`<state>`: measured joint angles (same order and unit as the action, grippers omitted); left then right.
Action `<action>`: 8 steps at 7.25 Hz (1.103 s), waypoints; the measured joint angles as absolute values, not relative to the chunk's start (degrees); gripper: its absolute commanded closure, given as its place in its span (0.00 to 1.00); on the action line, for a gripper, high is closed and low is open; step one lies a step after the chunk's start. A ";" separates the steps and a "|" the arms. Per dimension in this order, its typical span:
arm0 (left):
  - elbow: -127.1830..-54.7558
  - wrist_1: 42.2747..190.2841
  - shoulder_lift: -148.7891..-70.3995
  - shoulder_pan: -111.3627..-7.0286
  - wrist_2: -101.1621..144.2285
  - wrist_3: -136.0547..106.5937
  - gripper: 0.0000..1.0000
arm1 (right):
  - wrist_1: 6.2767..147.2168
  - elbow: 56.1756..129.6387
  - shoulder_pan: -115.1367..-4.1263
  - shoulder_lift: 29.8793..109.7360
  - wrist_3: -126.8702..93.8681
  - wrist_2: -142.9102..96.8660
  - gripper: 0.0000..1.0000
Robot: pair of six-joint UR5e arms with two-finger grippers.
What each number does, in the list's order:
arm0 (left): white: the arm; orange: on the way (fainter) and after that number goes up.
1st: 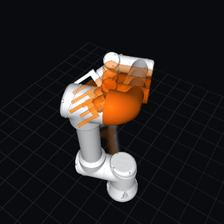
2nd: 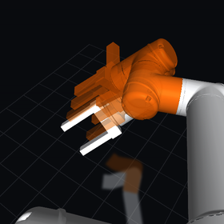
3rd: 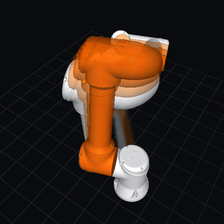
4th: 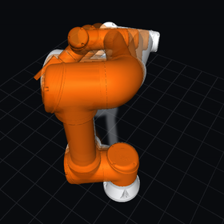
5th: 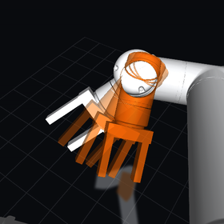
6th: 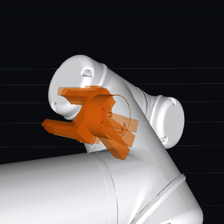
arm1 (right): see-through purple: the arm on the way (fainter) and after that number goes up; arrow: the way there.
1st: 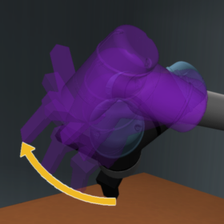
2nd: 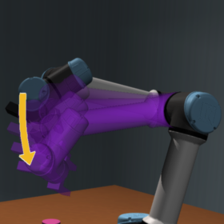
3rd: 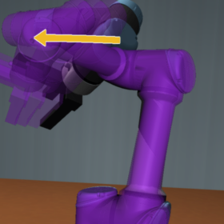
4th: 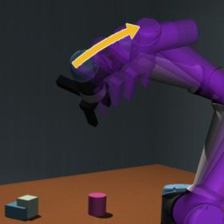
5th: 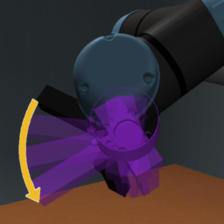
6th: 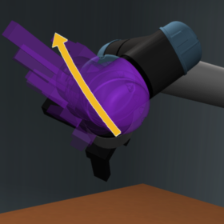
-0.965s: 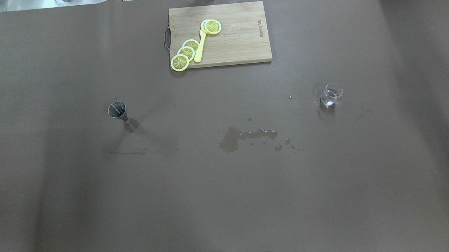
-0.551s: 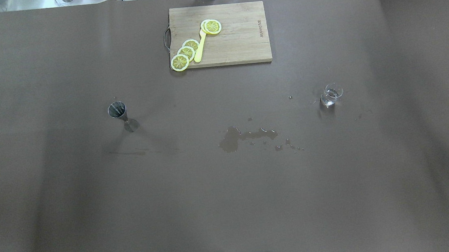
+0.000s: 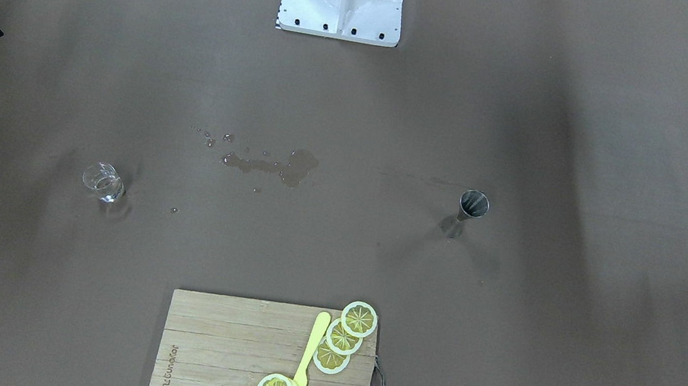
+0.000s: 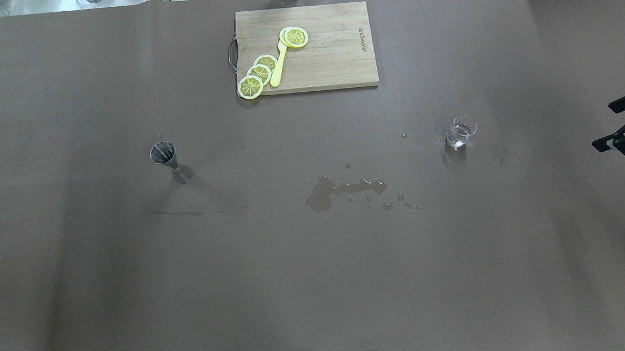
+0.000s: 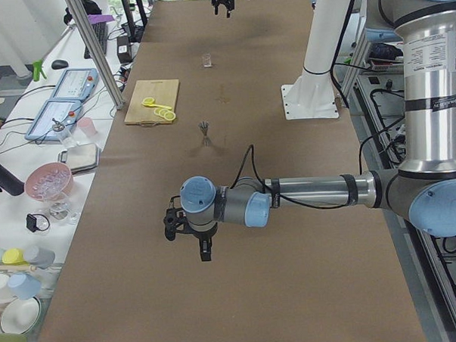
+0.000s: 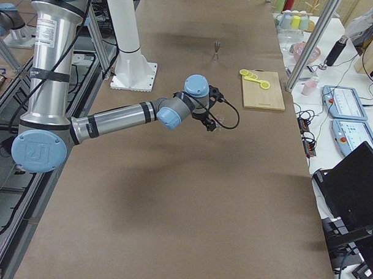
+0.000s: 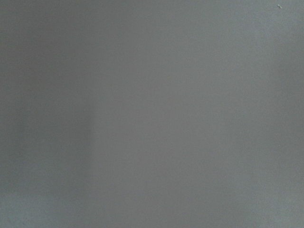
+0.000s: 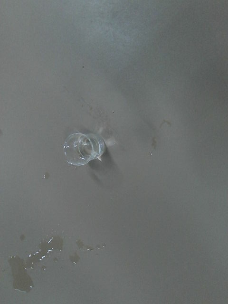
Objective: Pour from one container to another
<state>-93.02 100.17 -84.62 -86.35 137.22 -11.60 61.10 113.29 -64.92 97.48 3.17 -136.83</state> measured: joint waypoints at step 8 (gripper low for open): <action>-93.27 100.17 -84.54 -86.30 137.29 -11.60 0.01 | 31.92 91.83 -63.94 92.01 9.62 -146.73 0.00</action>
<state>-93.27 100.17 -84.54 -86.30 137.29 -11.60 31.92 91.83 -63.94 92.01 9.62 -146.73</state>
